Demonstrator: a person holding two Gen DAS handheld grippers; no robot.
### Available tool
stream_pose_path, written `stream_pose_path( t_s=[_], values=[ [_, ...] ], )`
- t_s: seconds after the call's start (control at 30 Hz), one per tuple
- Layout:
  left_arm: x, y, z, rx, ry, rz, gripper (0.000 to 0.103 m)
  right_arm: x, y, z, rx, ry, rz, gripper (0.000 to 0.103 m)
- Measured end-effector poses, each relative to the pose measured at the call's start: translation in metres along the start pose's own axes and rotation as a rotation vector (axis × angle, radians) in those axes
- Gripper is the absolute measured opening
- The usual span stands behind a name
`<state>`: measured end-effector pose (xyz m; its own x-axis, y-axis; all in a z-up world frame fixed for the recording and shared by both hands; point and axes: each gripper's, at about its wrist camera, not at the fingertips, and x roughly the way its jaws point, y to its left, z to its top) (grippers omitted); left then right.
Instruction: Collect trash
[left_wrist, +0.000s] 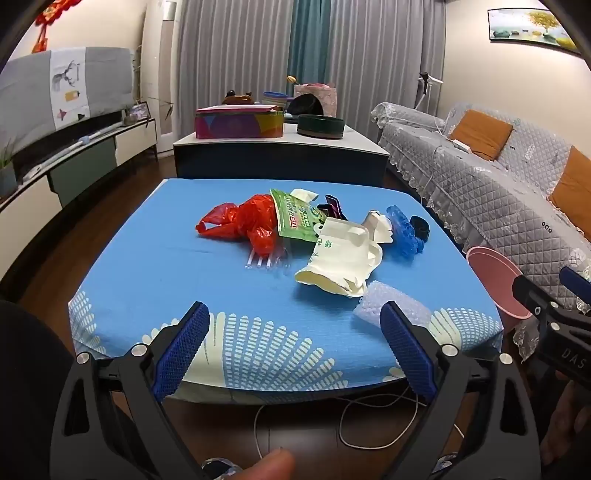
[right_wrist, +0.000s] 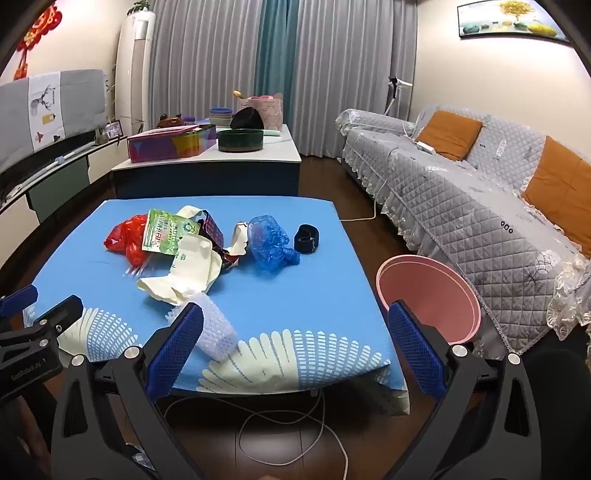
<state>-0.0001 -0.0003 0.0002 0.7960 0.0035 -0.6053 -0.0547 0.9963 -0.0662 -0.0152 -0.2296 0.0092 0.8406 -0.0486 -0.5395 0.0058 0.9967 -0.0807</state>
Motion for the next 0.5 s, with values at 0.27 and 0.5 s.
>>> stream_pose_path(
  t_s=[0.27, 0.5],
  values=[
    [-0.0028, -0.0017, -0.0044, -0.001, -0.011, 0.004, 0.089, -0.0024, 0.0006, -0.0002, -0.005, -0.016, 0.001, 0.098],
    [0.0000, -0.0009, -0.0044, 0.004, -0.008, -0.025, 0.089, -0.0045, -0.0026, 0.0023, -0.004, -0.012, 0.018, 0.098]
  ],
)
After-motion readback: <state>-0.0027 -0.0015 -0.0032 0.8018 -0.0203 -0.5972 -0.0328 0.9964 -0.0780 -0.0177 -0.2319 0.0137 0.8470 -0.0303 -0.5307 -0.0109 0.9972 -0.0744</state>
